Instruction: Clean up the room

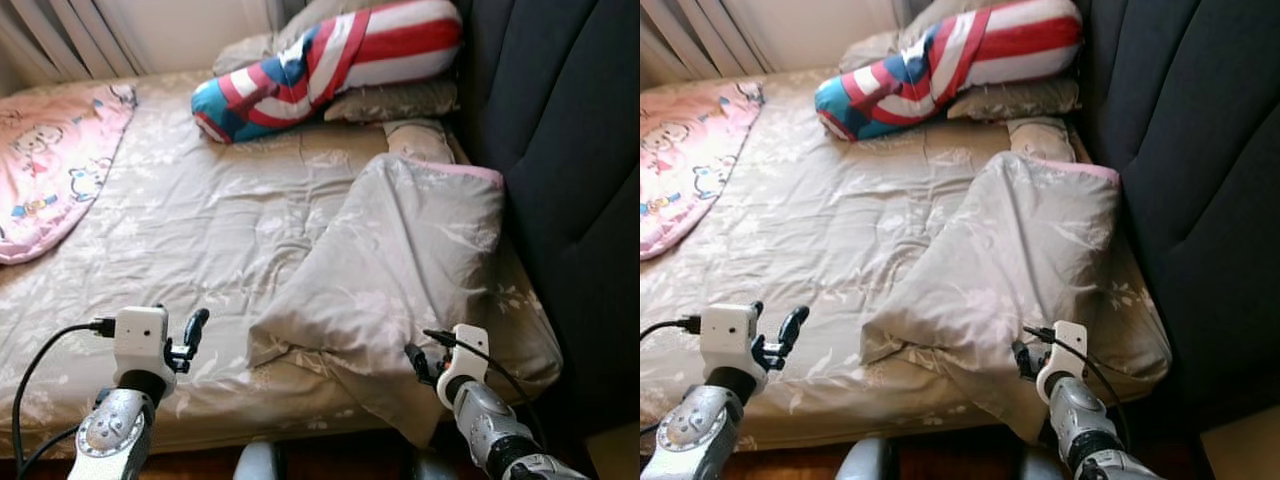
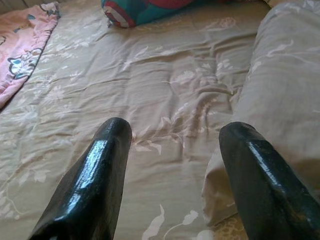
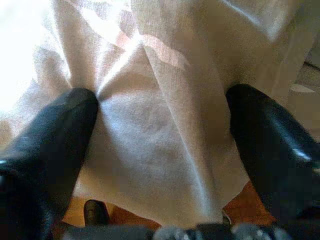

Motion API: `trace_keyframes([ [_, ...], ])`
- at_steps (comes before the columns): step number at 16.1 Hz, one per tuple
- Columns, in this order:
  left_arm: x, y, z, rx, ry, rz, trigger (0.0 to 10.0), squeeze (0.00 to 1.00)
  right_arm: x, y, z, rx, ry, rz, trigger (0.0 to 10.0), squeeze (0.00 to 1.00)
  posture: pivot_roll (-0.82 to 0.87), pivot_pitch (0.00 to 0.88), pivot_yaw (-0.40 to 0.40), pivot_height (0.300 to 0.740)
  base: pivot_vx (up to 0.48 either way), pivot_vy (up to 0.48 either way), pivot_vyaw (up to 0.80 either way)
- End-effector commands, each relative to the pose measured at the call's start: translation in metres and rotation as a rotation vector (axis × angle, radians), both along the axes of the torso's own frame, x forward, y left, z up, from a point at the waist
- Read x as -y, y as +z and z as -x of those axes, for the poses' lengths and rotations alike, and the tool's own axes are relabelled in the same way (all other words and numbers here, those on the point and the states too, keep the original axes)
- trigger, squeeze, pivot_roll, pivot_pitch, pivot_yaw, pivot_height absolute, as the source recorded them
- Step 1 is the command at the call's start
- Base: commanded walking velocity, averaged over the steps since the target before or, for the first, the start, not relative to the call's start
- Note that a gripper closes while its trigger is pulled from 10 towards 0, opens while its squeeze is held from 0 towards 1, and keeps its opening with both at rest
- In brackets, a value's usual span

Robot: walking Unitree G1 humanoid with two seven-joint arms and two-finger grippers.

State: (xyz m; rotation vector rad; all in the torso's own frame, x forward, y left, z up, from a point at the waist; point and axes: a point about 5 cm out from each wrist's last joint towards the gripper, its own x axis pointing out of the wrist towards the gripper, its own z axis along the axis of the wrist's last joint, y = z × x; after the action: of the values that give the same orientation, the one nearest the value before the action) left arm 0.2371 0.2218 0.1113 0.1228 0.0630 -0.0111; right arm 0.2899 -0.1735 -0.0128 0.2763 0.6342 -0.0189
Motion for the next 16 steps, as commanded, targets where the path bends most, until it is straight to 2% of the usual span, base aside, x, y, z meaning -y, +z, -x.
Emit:
trace_keyframes([
  [1, -0.0042, 0.0011, 0.0055, -0.023, 0.003, -0.017, 10.0, 0.0, -0.0077, -0.0079, 0.0073, -0.044, 0.019, -0.006, 0.0, 0.0, 0.17, 0.218, 0.092, 0.66, 0.0, 0.0, 0.0],
  [7, -0.0043, 0.0001, 0.0126, -0.052, 0.008, -0.018, 10.0, 0.0, -0.0092, -0.012, 0.0122, -0.049, 0.013, -0.019, 0.0, 0.0, 0.16, 0.23, 0.09, 0.66, 0.0, 0.0, 0.0],
  [16, 0.0009, -0.0034, 0.0066, -0.048, 0.024, 0.001, 10.0, 0.0, -0.0048, -0.0134, 0.0143, -0.054, 0.018, 0.006, 0.0, 0.0, 0.14, 0.215, 0.064, 0.66, 0.0, 0.0, 0.0],
])
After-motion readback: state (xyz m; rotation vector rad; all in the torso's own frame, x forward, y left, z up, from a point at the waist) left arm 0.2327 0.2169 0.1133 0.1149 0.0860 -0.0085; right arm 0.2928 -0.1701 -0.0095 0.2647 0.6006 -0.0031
